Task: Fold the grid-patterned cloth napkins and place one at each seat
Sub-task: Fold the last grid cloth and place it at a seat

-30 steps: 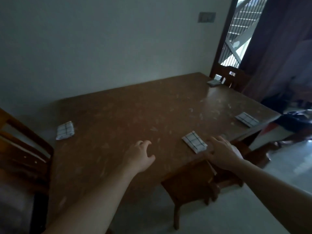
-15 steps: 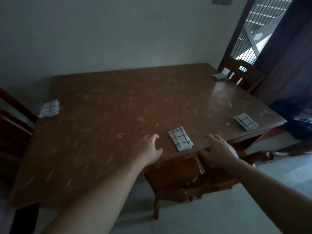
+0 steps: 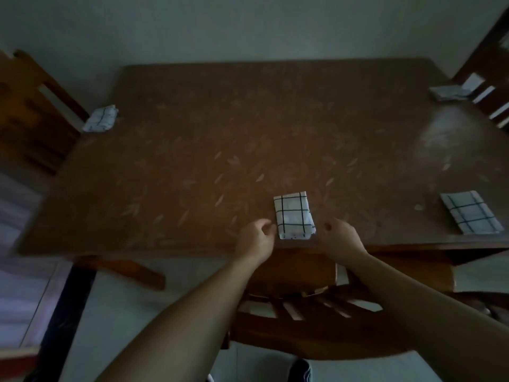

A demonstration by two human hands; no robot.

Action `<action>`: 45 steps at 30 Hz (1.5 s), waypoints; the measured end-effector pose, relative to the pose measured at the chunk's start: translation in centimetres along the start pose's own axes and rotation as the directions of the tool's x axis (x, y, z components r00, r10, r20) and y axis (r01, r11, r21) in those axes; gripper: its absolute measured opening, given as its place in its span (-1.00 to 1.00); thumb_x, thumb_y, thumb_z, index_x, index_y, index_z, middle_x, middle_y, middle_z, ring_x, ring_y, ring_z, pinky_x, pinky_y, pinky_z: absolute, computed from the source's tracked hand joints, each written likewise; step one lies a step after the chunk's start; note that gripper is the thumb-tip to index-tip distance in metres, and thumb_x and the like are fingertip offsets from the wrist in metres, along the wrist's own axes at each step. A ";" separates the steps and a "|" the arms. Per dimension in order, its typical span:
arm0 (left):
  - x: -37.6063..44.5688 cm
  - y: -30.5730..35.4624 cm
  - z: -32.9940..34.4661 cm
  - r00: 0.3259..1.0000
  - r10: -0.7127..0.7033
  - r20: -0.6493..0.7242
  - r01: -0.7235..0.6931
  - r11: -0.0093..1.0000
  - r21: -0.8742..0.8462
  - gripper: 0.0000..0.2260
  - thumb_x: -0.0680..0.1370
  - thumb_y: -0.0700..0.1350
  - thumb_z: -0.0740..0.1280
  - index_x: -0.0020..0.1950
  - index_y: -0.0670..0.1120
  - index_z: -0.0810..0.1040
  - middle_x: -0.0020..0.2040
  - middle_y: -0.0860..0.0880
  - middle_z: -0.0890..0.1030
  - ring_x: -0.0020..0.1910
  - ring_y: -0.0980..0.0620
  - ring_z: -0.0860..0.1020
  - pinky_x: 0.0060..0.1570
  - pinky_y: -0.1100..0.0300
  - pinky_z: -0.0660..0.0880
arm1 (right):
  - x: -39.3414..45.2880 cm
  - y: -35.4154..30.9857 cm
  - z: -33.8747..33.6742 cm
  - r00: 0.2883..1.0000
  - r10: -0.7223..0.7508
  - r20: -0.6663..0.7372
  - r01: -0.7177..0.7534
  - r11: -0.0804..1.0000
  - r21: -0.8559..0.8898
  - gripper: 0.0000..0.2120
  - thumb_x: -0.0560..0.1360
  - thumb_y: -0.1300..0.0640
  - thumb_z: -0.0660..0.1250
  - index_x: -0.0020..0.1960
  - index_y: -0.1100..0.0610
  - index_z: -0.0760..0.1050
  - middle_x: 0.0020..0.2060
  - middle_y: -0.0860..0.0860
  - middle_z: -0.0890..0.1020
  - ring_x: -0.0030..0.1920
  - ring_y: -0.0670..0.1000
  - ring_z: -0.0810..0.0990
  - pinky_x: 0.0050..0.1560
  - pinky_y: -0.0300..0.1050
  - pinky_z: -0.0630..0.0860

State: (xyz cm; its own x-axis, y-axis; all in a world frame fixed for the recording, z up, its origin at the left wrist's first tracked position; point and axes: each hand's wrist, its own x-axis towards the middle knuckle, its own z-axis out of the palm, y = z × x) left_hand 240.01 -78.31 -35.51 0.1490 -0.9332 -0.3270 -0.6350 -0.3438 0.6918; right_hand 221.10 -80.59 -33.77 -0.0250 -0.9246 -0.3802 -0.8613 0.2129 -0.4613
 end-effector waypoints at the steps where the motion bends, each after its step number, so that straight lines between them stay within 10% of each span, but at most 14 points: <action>1: 0.3 0.1 0.7 1.000 -0.014 -0.013 0.013 1.000 -0.016 -0.66 0.63 0.00 0.25 0.37 -0.10 0.49 0.30 -0.09 0.56 0.19 -0.05 0.56 0.06 0.23 0.46 | 0.7 0.3 0.3 1.000 0.019 0.001 -0.019 0.998 0.054 -0.83 0.50 0.18 0.21 -0.21 0.21 0.50 -0.25 0.06 0.57 -0.23 0.04 0.52 -0.36 -0.19 0.41; 8: 2.3 -0.1 3.8 0.988 -0.136 -0.069 0.127 0.985 -0.119 -0.75 0.57 -0.03 0.36 0.19 -0.11 0.62 0.10 -0.07 0.68 0.03 -0.01 0.63 0.07 0.11 0.57 | 3.5 0.9 1.3 0.997 0.051 -0.056 -0.038 0.976 0.215 -0.69 0.50 0.10 0.36 -0.36 0.22 0.47 -0.51 -0.03 0.47 -0.51 -0.09 0.36 -0.49 -0.26 0.33; 19: 2.8 -1.2 3.0 0.972 -0.213 -0.101 0.200 0.972 -0.126 -0.77 0.51 -0.03 0.43 0.11 -0.08 0.61 0.00 -0.02 0.66 -0.10 0.05 0.62 -0.28 0.30 0.47 | 4.1 0.0 2.0 0.999 0.054 -0.010 -0.050 0.970 0.238 -0.84 0.46 0.18 0.40 -0.23 0.24 0.65 -0.32 0.06 0.68 -0.30 0.05 0.67 -0.26 -0.04 0.64; 29: 2.2 -1.5 3.0 0.976 -0.194 -0.099 0.183 0.977 -0.108 -0.80 0.51 -0.04 0.44 0.09 -0.08 0.60 -0.01 -0.04 0.65 -0.07 0.01 0.62 -0.07 0.11 0.60 | 4.1 0.5 2.8 0.999 -0.032 -0.018 0.035 0.983 0.179 -0.82 0.47 0.20 0.36 -0.27 0.21 0.65 -0.34 0.08 0.69 -0.37 -0.02 0.61 -0.43 -0.26 0.50; 37: 0.5 2.9 0.3 0.991 0.019 -0.135 0.006 0.983 0.182 -0.70 0.52 0.09 0.35 0.22 0.06 0.49 0.12 0.07 0.54 0.05 0.04 0.53 -0.02 0.10 0.54 | 1.9 2.0 -2.3 0.990 -0.089 -0.106 0.096 0.994 0.057 -0.86 0.45 -0.04 0.24 -0.12 0.00 0.52 -0.26 -0.12 0.61 -0.27 -0.03 0.61 -0.26 -0.07 0.58; 45: -1.8 14.3 0.0 0.921 0.375 0.102 -0.369 0.763 0.531 -0.40 0.47 0.27 0.31 0.46 0.10 0.31 0.42 0.01 0.37 0.38 -0.07 0.36 0.32 -0.02 0.35 | -5.6 8.4 -14.5 0.940 0.012 -0.340 -0.085 0.976 -0.199 -0.75 0.50 -0.07 0.17 0.13 -0.04 0.46 0.11 0.00 0.56 0.14 0.11 0.53 0.09 0.04 0.49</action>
State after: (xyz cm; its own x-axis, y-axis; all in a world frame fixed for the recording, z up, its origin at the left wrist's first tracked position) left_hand 230.65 -81.49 -25.05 -0.1783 -0.9781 -0.1075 -0.9418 0.1380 0.3065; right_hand 206.62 -78.21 -23.85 -0.2066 -0.9743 -0.0902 -0.9399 0.2232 -0.2582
